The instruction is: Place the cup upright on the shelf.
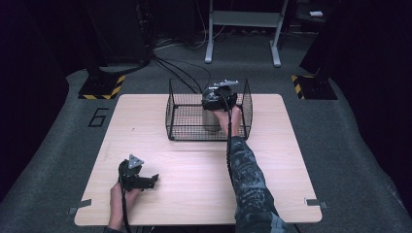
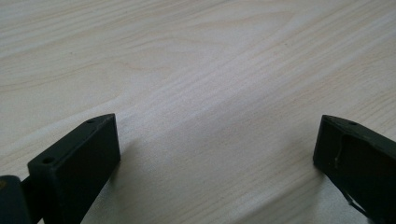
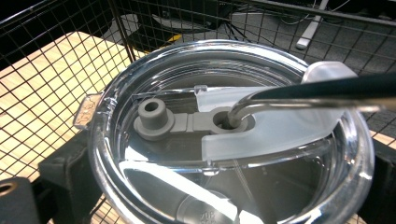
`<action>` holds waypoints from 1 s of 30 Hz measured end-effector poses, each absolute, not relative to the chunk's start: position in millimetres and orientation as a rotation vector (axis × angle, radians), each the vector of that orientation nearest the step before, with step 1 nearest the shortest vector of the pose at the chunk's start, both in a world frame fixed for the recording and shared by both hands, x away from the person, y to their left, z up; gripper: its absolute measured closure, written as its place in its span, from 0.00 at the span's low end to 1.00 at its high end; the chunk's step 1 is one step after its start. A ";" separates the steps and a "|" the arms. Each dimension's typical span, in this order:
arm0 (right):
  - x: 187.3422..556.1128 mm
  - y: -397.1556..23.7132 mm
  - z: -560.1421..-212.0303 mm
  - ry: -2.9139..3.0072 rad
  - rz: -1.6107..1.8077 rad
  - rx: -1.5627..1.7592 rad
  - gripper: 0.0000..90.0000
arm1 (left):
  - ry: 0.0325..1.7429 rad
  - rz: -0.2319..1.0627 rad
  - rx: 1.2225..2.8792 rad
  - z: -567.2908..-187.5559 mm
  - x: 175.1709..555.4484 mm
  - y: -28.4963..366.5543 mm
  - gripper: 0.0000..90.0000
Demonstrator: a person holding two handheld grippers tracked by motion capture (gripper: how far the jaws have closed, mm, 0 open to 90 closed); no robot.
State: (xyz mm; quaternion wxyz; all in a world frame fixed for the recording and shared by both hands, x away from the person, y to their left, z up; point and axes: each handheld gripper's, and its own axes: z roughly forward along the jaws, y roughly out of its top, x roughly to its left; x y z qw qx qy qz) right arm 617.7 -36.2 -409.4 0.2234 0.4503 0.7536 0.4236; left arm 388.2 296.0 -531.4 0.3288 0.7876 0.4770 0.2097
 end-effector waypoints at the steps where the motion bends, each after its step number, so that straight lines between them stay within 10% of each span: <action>1: 617.3 -37.5 -409.9 2.082 1.174 1.238 0.04 | 1.248 0.549 2.062 -531.4 388.2 296.0 0.00; 30: 611.5 -36.4 -402.6 2.097 1.175 1.248 0.00 | 1.248 0.549 2.061 -531.4 388.3 296.0 0.00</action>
